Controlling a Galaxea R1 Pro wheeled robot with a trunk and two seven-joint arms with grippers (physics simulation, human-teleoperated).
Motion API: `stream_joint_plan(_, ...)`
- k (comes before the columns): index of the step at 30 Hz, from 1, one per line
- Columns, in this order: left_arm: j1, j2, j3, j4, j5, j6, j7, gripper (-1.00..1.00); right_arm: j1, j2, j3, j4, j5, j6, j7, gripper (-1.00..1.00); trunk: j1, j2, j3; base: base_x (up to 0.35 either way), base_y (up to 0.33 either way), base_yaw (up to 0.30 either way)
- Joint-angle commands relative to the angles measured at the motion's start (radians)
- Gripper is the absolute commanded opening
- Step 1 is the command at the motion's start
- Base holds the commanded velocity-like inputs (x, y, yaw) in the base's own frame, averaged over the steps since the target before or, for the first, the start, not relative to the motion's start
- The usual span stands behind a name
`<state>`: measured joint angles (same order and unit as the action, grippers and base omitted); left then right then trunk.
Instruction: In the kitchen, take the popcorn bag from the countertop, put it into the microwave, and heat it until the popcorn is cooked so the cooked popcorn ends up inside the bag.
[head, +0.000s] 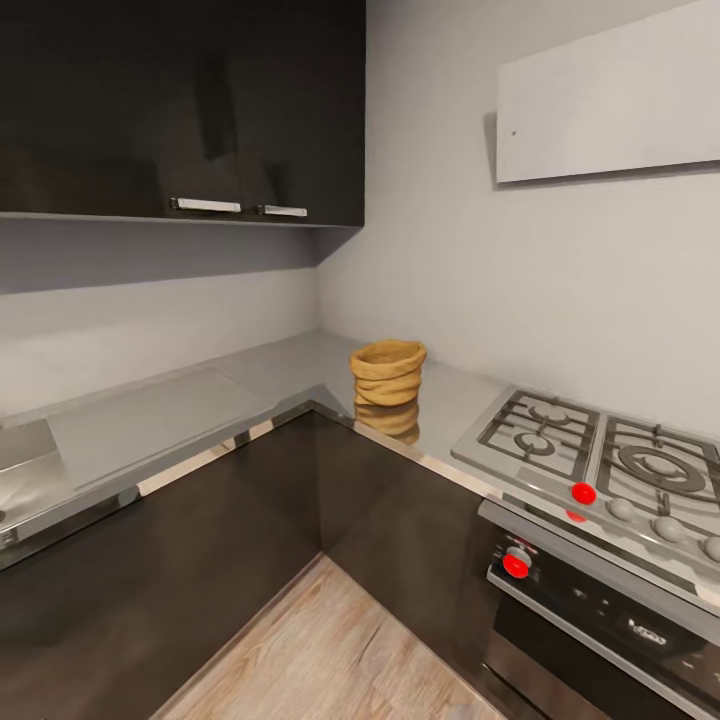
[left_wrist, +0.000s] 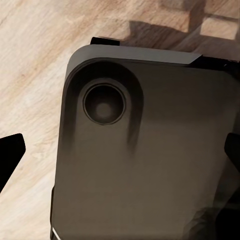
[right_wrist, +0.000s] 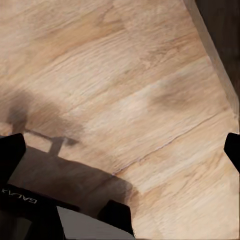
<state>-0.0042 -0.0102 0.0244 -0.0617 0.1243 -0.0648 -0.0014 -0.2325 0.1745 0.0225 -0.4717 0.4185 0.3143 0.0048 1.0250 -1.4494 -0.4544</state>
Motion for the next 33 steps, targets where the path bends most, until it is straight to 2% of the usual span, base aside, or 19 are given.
stream_joint_plan(1,0.000,0.000,0.002,0.000,0.008,-0.003,0.000,1.00,0.000,0.000,0.007,-0.093,0.008,0.067,0.003,1.00,0.000,-0.001,-0.001,0.000,0.000,0.000)
stream_joint_plan(2,0.000,0.000,0.002,0.000,0.008,-0.003,0.000,1.00,0.000,0.000,0.025,-0.165,0.009,0.116,0.008,1.00,0.000,-0.001,-0.001,0.000,0.000,0.000)
stream_joint_plan(3,0.000,0.000,0.002,0.000,0.008,-0.003,0.000,1.00,-0.001,0.000,0.066,-0.243,0.007,0.173,0.018,1.00,0.000,-0.001,-0.001,0.000,0.000,0.000)
stream_joint_plan(5,0.000,0.000,0.002,0.000,0.008,-0.003,0.000,1.00,-0.001,0.000,0.109,-0.356,0.005,0.245,0.027,1.00,0.000,-0.001,-0.001,0.000,0.000,0.000)
stream_joint_plan(7,0.000,-0.001,0.002,0.000,0.008,-0.003,0.000,1.00,-0.001,0.000,0.126,-0.471,0.004,0.311,0.044,1.00,0.000,-0.001,-0.001,0.000,0.000,0.000)
stream_joint_plan(10,0.000,-0.001,0.001,0.000,0.008,-0.003,0.000,1.00,-0.013,0.000,0.157,-0.712,0.004,0.473,0.138,1.00,0.000,-0.001,-0.001,0.000,0.000,0.000)
stream_joint_plan(12,0.000,-0.001,0.001,0.000,0.008,-0.003,0.000,1.00,-0.075,0.000,0.184,-0.833,0.003,0.605,0.188,1.00,0.000,-0.001,-0.001,0.000,0.000,0.000)
stream_joint_plan(13,0.000,-0.001,0.001,0.000,0.008,-0.003,0.000,1.00,-0.144,0.000,0.195,-0.871,0.002,0.689,0.212,1.00,0.000,-0.001,-0.001,0.000,0.000,0.000)
stream_joint_plan(14,0.000,-0.001,0.001,0.000,0.008,-0.003,0.000,1.00,-0.226,0.000,0.201,-0.889,-0.006,0.733,0.235,1.00,0.000,-0.001,-0.001,0.000,0.000,0.000)
stream_joint_plan(17,0.000,-0.001,0.001,0.000,0.008,-0.003,0.000,1.00,-0.497,0.000,0.203,-0.883,-0.122,0.733,0.263,1.00,0.000,-0.001,-0.001,0.000,0.000,0.000)
stream_joint_plan(19,0.000,-0.001,0.000,0.000,0.008,-0.003,0.000,1.00,-0.621,0.000,0.200,-0.838,-0.152,0.733,0.263,1.00,0.000,-0.001,-0.001,0.000,0.000,0.000)
stream_joint_plan(21,0.000,-0.001,0.000,0.000,0.007,-0.003,0.000,1.00,-0.755,0.000,0.173,-0.751,-0.163,0.733,0.262,1.00,0.000,-0.001,-0.001,0.000,0.000,0.000)
stream_joint_plan(22,0.000,-0.001,0.000,0.000,0.006,-0.003,0.000,1.00,-0.867,0.000,0.121,-0.650,-0.166,0.733,0.262,1.00,0.000,-0.001,-0.001,0.000,0.000,0.000)
stream_joint_plan(23,0.000,-0.001,0.000,0.000,0.006,-0.003,0.000,1.00,-0.980,0.000,0.049,-0.540,-0.166,0.733,0.261,1.00,0.000,-0.001,-0.001,0.000,0.000,0.000)
stream_joint_plan(24,0.000,-0.001,0.000,0.000,0.006,-0.003,0.000,1.00,-1.056,0.000,-0.010,-0.476,-0.165,0.733,0.259,1.00,0.000,-0.001,-0.001,0.000,0.000,0.000)
stream_joint_plan(26,0.000,-0.001,0.000,0.000,0.005,-0.003,-0.001,1.00,-1.112,0.000,-0.078,-0.412,-0.163,0.733,0.243,1.00,0.000,-0.001,-0.001,0.000,0.000,0.000)
stream_joint_plan(27,0.000,-0.001,0.000,0.000,0.005,-0.003,-0.001,1.00,-1.122,0.000,-0.094,-0.398,-0.161,0.733,0.211,1.00,0.000,-0.001,-0.001,0.000,0.000,0.000)
stream_joint_plan(30,0.000,-0.001,0.000,0.000,0.005,-0.003,-0.002,1.00,-1.131,0.000,-0.109,-0.393,-0.158,0.733,0.105,1.00,0.000,-0.001,-0.001,0.000,0.000,0.000)
stream_joint_plan(33,0.000,-0.002,0.003,0.000,0.005,-0.003,-0.002,1.00,-1.132,0.000,-0.112,-0.395,-0.158,0.733,0.058,1.00,0.000,-0.001,-0.001,0.000,0.000,0.000)
